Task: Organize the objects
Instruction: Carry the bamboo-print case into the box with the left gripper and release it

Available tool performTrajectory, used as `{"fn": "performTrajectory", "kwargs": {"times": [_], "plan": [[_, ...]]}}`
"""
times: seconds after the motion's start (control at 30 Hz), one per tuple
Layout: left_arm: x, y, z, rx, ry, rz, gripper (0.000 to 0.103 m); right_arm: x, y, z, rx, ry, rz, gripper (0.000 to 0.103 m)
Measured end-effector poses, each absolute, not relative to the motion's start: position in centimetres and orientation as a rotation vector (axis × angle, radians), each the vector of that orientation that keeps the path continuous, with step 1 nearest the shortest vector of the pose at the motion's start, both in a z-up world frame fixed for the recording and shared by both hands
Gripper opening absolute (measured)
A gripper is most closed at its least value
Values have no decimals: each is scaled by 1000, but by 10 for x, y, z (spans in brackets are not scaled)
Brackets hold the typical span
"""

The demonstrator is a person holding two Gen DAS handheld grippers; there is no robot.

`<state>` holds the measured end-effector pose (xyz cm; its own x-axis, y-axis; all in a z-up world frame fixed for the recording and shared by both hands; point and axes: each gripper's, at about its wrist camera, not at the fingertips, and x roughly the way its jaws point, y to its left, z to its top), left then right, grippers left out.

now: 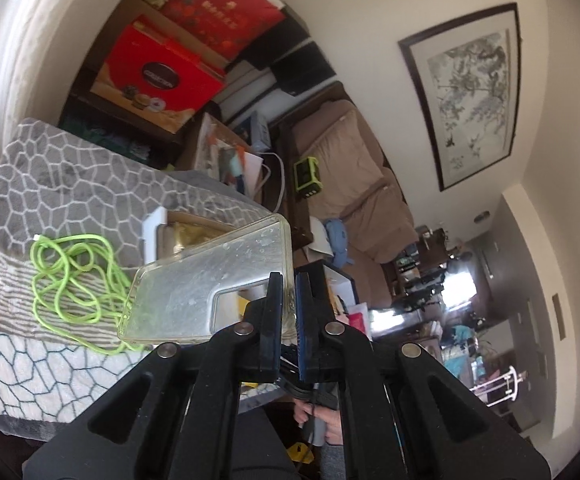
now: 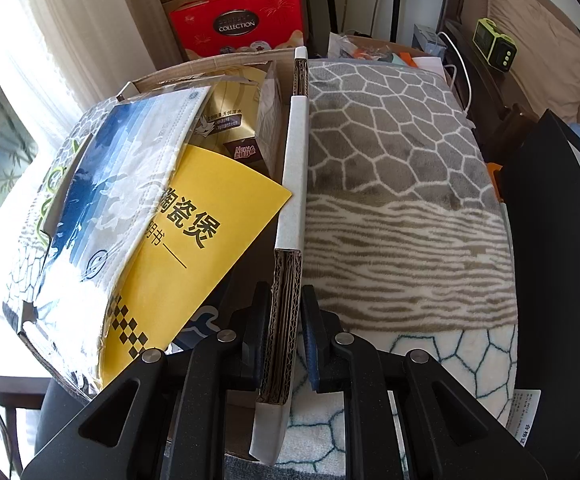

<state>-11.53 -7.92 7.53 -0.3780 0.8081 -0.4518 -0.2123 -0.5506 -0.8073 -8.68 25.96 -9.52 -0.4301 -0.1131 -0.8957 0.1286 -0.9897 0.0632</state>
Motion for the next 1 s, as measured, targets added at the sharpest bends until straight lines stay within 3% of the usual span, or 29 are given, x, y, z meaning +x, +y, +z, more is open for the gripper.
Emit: {"fn": "performTrajectory", "kwargs": {"times": [0.4, 0.8, 1.0], "plan": [[-99, 2, 99, -1166, -766, 1842, 5, -87, 259, -95, 1588, 25, -2544, 15], [-134, 23, 5, -1343, -977, 1655, 6, -87, 259, -94, 1588, 23, -2543, 15], [-156, -13, -18, -1350, -1041, 1681, 21, -88, 258, -95, 1588, 31, -2544, 15]]}}
